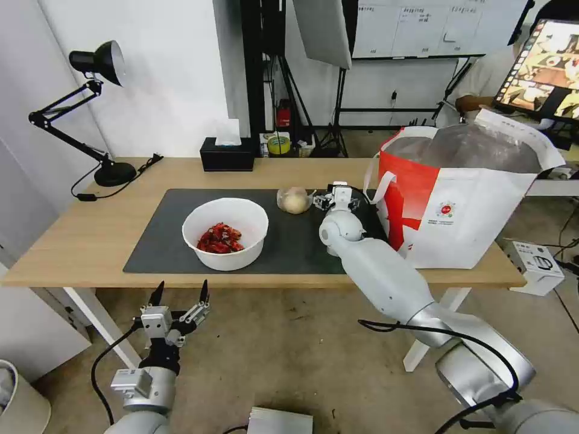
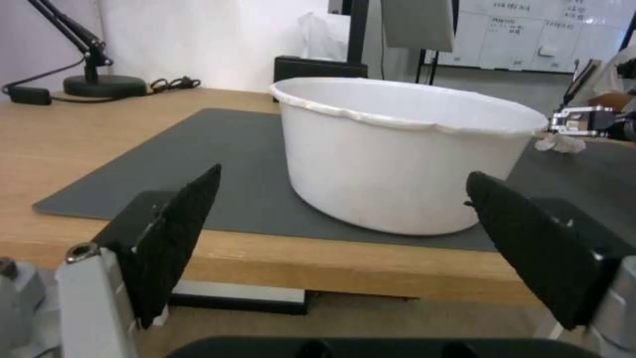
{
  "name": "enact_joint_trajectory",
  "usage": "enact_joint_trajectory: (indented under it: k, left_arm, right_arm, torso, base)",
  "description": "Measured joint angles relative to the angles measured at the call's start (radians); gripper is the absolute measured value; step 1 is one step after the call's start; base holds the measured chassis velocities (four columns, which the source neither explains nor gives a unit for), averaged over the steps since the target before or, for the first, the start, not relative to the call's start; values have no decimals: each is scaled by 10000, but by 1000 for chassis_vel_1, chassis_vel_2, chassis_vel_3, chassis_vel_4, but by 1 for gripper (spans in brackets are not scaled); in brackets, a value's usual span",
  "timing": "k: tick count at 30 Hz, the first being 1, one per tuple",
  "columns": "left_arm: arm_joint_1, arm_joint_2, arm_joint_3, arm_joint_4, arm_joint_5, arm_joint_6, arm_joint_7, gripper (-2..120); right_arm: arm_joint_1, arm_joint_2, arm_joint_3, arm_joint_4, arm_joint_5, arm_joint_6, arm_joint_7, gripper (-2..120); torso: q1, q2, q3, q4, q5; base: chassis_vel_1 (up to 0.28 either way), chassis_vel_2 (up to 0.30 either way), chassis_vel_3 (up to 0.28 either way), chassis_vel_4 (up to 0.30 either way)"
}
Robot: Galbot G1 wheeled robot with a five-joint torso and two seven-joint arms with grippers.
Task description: Pick up the trash from the table and place it into the takeout bag.
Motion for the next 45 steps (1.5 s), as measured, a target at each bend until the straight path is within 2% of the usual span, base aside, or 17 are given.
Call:
enact_joint_trajectory:
  k: [1, 4, 5, 8, 9, 12, 13, 16, 17, 21, 22, 24, 25, 28, 38, 45]
  left_arm:
    - [0, 0, 0, 0, 0, 0, 0, 100]
    - [-7, -4, 18, 21, 15, -6, 4, 100]
    - [-7, -4, 18, 21, 15, -6, 4, 100]
    - [6, -15, 35, 42, 35, -23, 6, 100]
    - [6, -15, 35, 42, 35, -23, 6, 100]
    - [28, -29, 54, 58, 61, -36, 7, 100]
    - [28, -29, 54, 58, 61, -36, 7, 100]
    - [68, -51, 62, 88, 81, -82, 8, 100]
    - [68, -51, 62, 88, 81, -82, 8, 100]
    - [114, -78, 81, 122, 122, -174, 12, 100]
    - [114, -78, 81, 122, 122, -174, 12, 100]
    - [118, -89, 96, 123, 126, -186, 14, 100]
    - [118, -89, 96, 123, 126, -186, 14, 100]
    - [99, -124, 122, 155, 140, -195, 15, 100]
    - [37, -160, 196, 211, 157, -199, 16, 100]
    - [0, -82, 141, 218, 145, -200, 16, 100]
  right_arm:
    - [0, 0, 0, 0, 0, 0, 0, 99]
    - [-18, 2, 15, -59, 81, -20, -64, 84]
    - [-18, 2, 15, -59, 81, -20, -64, 84]
    - [-21, 0, 41, -112, 172, -40, -88, 70]
    - [-21, 0, 41, -112, 172, -40, -88, 70]
    - [-21, 13, 74, -197, 198, -44, -131, 54]
    - [-21, 13, 74, -197, 198, -44, -131, 54]
    - [-31, 32, 88, -254, 202, -44, -187, 41]
    - [-31, 32, 88, -254, 202, -44, -187, 41]
    - [-76, 43, 95, -273, 193, -35, -212, 22]
    - [-76, 43, 95, -273, 193, -35, -212, 22]
    - [-99, 38, 96, -230, 188, -16, -213, 11]
    - [-99, 38, 96, -230, 188, -16, -213, 11]
    - [-163, -7, 96, -138, 169, 65, -216, 0]
    - [-475, -415, 58, 785, 129, 518, -350, 0]
    - [-1070, -1184, -327, 2515, 123, 1056, -775, 0]
  torso:
    - [0, 0, 0, 0, 0]
    - [0, 0, 0, 0, 0]
    - [0, 0, 0, 0, 0]
    - [0, 0, 0, 0, 0]
    - [0, 0, 0, 0, 0]
    - [0, 0, 0, -1, 0]
    - [0, 0, 0, -1, 0]
    - [0, 0, 0, 0, 0]
    - [0, 0, 0, 0, 0]
    - [0, 0, 0, 0, 0]
    - [0, 0, 0, 0, 0]
    - [0, 0, 0, 0, 0]
    - [0, 0, 0, 0, 0]
    - [0, 0, 0, 0, 1]
    - [0, 0, 0, 0, 1]
    - [0, 0, 0, -1, 1]
  base:
    - [0, 0, 0, 0]
    - [0, 0, 0, 0]
    - [0, 0, 0, 0]
    - [0, 0, 0, 0]
    - [0, 0, 0, 0]
    - [0, 0, 0, 0]
    - [0, 0, 0, 0]
    - [0, 0, 0, 0]
    - [0, 0, 0, 0]
    - [0, 0, 0, 0]
    - [0, 0, 0, 0]
    - [0, 0, 0, 0]
    - [0, 0, 0, 0]
    - [0, 0, 0, 0]
    - [0, 0, 0, 0]
    - [0, 0, 0, 0]
